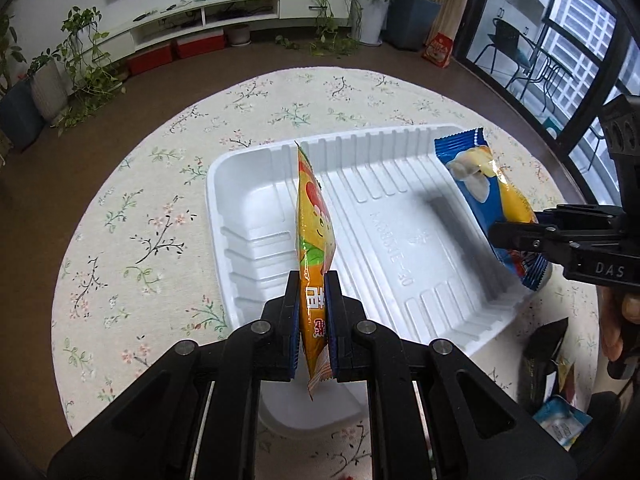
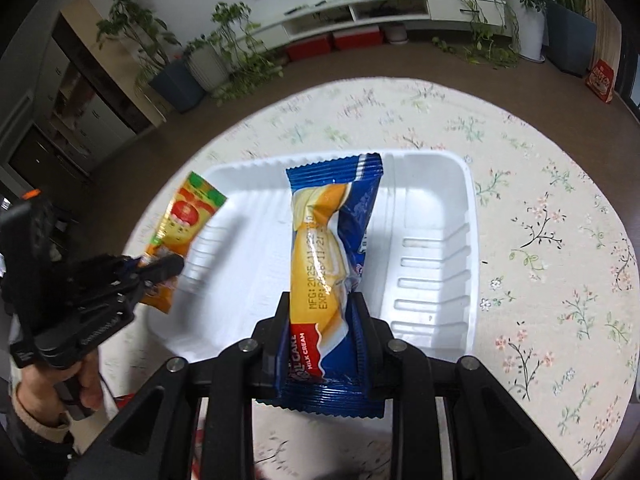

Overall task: Organize snacks
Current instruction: 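Carry the orange bar and blue cake packet into the white tray with both tools, then release both packets in the tray and move both tools back to the snacks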

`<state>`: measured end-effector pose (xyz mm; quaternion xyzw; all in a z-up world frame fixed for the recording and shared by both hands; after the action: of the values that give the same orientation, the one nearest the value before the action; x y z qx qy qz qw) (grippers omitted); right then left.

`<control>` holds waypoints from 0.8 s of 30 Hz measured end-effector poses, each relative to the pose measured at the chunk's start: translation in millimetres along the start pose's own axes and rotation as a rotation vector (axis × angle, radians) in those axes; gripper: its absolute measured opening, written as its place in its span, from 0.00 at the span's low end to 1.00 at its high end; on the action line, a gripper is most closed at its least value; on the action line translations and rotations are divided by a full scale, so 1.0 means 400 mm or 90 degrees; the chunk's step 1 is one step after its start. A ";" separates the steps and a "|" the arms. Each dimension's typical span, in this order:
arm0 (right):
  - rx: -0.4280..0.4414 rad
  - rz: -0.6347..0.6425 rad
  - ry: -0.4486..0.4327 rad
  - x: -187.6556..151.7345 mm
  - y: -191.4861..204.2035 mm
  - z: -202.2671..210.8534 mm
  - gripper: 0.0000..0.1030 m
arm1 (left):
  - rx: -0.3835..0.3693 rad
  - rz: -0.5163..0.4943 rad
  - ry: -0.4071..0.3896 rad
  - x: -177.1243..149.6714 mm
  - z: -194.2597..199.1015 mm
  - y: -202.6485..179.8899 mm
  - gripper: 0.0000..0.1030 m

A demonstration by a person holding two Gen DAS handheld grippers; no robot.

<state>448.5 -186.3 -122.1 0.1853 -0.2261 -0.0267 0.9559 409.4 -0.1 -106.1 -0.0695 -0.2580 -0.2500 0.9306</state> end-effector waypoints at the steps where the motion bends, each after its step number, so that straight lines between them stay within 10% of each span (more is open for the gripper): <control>1: -0.003 -0.001 0.005 -0.001 -0.005 -0.012 0.28 | -0.001 -0.001 0.003 0.002 -0.011 -0.003 0.09; 19: -0.025 0.007 -0.001 -0.027 -0.012 -0.020 0.50 | -0.005 0.015 0.033 -0.023 -0.070 -0.010 0.11; 24: -0.002 0.005 -0.039 -0.030 -0.027 0.052 0.57 | 0.004 0.031 0.021 -0.031 -0.032 0.005 0.32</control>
<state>428.9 -201.7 -113.9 0.1819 -0.2561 -0.0293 0.9489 407.0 3.4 -123.4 -0.0685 -0.2416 -0.2272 0.9409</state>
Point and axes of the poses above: each gripper's, at about its wrist camera, not at the fingertips, and z roughly against the way its jaws point, y to its left, x to its top, the point moved 3 cm from there along -z, roughly the way its jaws point, and after that the axes turned 9 degrees about -z, right-handed, at the moved point
